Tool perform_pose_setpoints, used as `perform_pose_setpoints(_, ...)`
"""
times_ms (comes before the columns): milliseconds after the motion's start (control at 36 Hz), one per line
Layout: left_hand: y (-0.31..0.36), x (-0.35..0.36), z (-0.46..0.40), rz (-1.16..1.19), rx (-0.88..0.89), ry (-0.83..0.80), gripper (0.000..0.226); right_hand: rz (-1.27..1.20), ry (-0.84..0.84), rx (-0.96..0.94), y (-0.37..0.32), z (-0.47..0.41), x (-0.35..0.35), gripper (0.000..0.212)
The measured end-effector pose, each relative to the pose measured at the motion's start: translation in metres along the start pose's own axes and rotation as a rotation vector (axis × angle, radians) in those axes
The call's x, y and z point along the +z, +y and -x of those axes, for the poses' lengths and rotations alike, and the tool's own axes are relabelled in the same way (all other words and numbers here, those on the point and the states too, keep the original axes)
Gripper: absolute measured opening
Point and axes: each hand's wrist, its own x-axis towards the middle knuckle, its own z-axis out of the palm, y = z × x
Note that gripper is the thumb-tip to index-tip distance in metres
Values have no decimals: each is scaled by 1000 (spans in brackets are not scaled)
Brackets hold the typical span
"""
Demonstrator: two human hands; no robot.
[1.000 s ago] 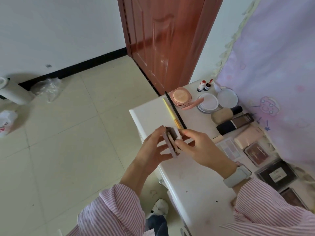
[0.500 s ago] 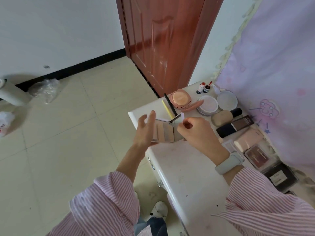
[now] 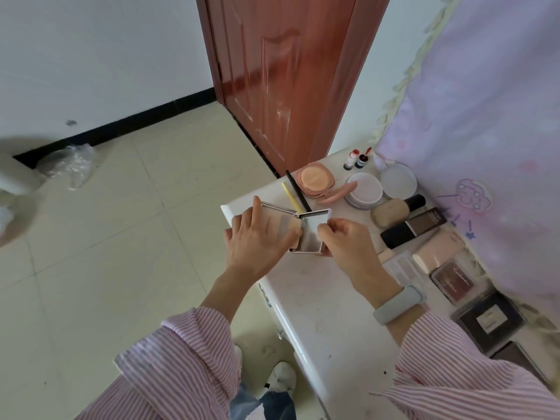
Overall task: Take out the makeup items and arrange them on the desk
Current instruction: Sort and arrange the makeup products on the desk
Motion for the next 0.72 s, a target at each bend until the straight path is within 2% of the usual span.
perform_pose_setpoints(83, -3, 1, -4, -23, 8, -50, 101, 9, 14, -19, 0, 2, 5, 28)
perform_pose_setpoints(194, -12, 5, -12, -54, 34, -58, 93, -66, 2, -9, 2, 3, 10, 26)
perform_pose_setpoints(389, -16, -3, -24, 92, 1, -99, 83, -171, -28, 95, 6, 2, 10, 18)
perform_pose_setpoints(556, -25, -2, -27, 96, 113, 35, 60, -151, -3, 88, 10, -2, 11, 22)
perform_pose_setpoints(722, -29, 7, -14, -125, 314, -17, 65, -135, -7, 95, 10, -2, 14, 22)
